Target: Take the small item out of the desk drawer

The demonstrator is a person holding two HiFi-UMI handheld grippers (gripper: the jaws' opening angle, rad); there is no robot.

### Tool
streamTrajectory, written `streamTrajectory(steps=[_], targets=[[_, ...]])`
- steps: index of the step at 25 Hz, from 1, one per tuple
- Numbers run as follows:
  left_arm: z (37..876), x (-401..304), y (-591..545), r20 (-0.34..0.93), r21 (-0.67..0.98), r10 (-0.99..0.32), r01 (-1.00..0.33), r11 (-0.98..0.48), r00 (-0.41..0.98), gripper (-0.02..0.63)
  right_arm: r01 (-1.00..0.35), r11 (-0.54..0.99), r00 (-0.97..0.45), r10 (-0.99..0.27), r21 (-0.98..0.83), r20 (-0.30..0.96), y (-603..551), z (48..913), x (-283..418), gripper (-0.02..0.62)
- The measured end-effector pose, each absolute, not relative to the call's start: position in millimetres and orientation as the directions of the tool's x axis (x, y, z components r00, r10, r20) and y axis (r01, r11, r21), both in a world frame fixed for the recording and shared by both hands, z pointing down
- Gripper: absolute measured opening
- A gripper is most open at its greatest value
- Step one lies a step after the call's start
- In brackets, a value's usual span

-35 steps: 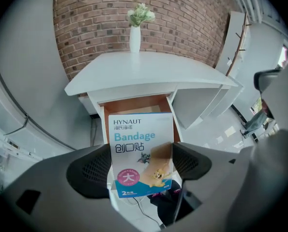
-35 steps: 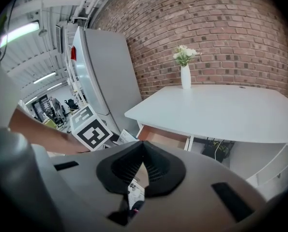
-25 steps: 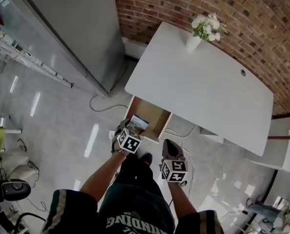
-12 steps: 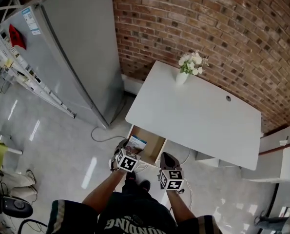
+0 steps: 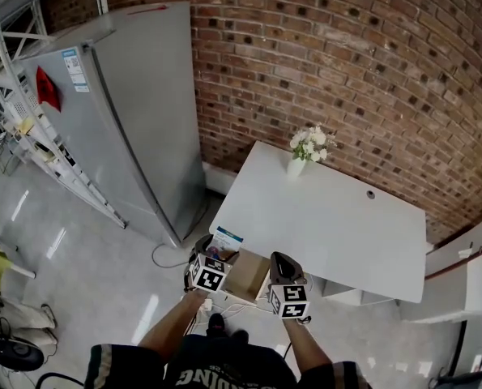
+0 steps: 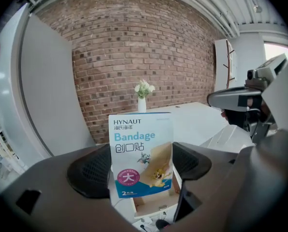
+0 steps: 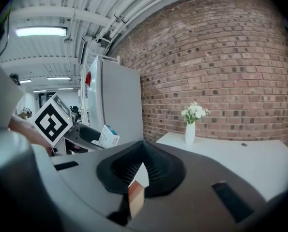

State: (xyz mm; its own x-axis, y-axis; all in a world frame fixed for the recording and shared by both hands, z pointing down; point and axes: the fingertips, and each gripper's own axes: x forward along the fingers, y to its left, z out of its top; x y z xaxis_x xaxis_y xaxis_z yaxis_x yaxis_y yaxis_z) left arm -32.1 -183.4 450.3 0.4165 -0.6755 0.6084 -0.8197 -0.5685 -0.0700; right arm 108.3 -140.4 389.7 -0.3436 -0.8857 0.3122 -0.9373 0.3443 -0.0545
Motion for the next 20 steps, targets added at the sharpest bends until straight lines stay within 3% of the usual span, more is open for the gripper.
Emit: streamTrajectory(steps=[10,20], targets=[[358,-41,-228,0.45,-0.124,-0.781,-0.836,-0.535,0.433,0.416,-0.94,0.341,-0.339,-0.921,-0.025,0.191,-179,326,117,0.023],[339,-43,-236,0.426,-0.137,-0.788,-0.83,-0.541,0.444,0.416,-0.939,0.344,-0.341,-0.925,-0.015,0.168,-183,313,110,0.023]])
